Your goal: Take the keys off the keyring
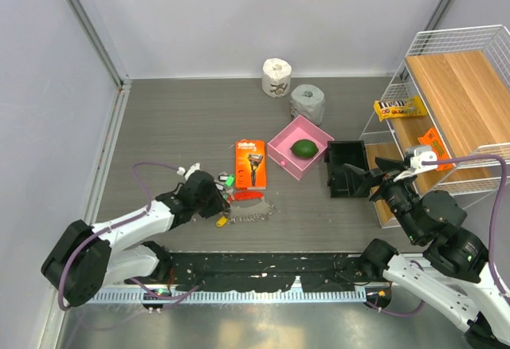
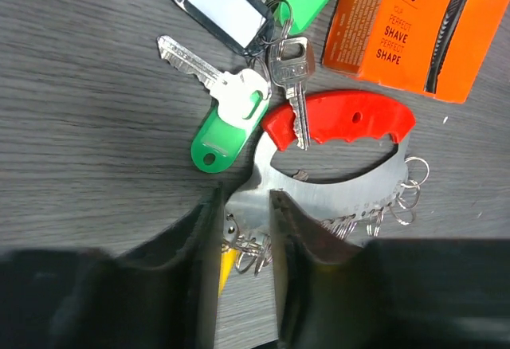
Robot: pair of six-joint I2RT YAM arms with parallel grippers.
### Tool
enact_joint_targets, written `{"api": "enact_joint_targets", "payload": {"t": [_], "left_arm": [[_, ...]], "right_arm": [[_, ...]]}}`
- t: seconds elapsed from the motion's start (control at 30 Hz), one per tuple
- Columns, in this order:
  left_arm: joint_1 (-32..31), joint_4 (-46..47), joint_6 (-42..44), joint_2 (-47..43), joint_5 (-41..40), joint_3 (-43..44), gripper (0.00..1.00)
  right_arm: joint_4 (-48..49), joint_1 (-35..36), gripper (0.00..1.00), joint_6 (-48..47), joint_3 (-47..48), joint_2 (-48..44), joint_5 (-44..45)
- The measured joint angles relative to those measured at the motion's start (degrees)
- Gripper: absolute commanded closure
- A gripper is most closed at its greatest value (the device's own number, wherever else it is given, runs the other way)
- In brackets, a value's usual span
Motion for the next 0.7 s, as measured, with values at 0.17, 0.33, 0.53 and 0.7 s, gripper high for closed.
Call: {"api": "enact_joint_targets", "payload": {"t": [0.17,0.33,0.53,0.7], "left_arm": [[0.0,4.0,0.5,1.4,3.5,-1.1,1.00],[-2.1,5.7,4.0,1.5,8.5,0.6,1.00],[-7.3,3.5,9.6,-2.3,8.9,7.2,0.96],[-8.3,-3.3,14.1,-6.3,3.4,11.4,0.42]], "right_arm": [[0.0,0.0,0.04,0.0,0.0,-0.2,0.0],[0.2,0.0,0.05,0.5,-0.1,-0.1,-1.4],[2.2,0.0,0.05,2.1,-2.2,3.1,-6.7],[2.7,0.0,0.04,3.4,-3.3,7.4,-11.0]]}}
